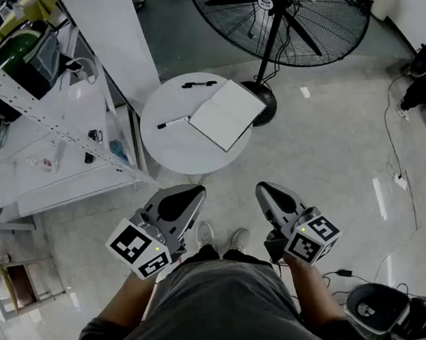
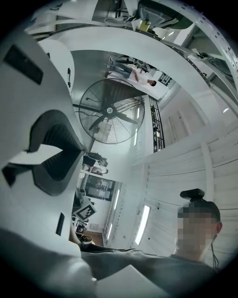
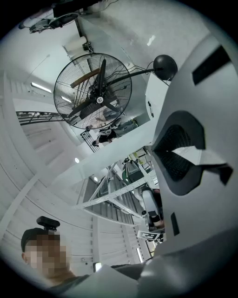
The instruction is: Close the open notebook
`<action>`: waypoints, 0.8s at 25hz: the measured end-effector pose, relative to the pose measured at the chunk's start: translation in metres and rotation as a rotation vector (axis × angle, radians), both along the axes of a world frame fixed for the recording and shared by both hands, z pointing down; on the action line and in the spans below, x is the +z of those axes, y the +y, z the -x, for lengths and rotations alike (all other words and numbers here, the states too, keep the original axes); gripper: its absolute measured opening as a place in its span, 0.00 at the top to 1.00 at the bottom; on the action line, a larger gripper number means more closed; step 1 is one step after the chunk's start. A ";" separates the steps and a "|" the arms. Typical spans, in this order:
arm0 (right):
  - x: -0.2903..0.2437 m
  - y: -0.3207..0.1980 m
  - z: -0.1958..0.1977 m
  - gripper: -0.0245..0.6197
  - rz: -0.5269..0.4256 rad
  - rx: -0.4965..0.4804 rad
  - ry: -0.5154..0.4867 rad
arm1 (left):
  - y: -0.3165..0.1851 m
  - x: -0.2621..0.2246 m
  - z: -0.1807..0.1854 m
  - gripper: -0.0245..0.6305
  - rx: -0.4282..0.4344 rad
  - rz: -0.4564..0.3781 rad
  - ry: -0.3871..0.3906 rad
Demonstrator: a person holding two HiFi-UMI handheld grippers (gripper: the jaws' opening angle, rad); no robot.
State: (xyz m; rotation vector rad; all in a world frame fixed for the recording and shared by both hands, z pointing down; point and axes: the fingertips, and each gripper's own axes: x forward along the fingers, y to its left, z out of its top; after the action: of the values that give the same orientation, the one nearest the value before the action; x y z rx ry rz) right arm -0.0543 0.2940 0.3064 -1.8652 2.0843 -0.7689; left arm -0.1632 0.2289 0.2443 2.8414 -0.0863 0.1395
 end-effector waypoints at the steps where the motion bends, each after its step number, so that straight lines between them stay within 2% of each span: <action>1: 0.000 0.000 -0.003 0.93 -0.004 -0.005 0.004 | 0.000 0.001 -0.003 0.94 -0.003 -0.003 -0.003; 9: 0.001 0.003 -0.028 0.93 -0.015 -0.042 0.002 | 0.009 0.009 -0.021 0.94 -0.039 -0.008 -0.024; 20: 0.008 0.045 -0.062 0.93 -0.002 -0.077 -0.032 | 0.049 0.001 -0.056 0.94 -0.050 -0.047 -0.019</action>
State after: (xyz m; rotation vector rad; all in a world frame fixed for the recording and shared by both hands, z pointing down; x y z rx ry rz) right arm 0.0076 0.3387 0.3140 -1.7685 2.1472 -0.8085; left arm -0.1069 0.2779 0.2449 2.8823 -0.1661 0.1561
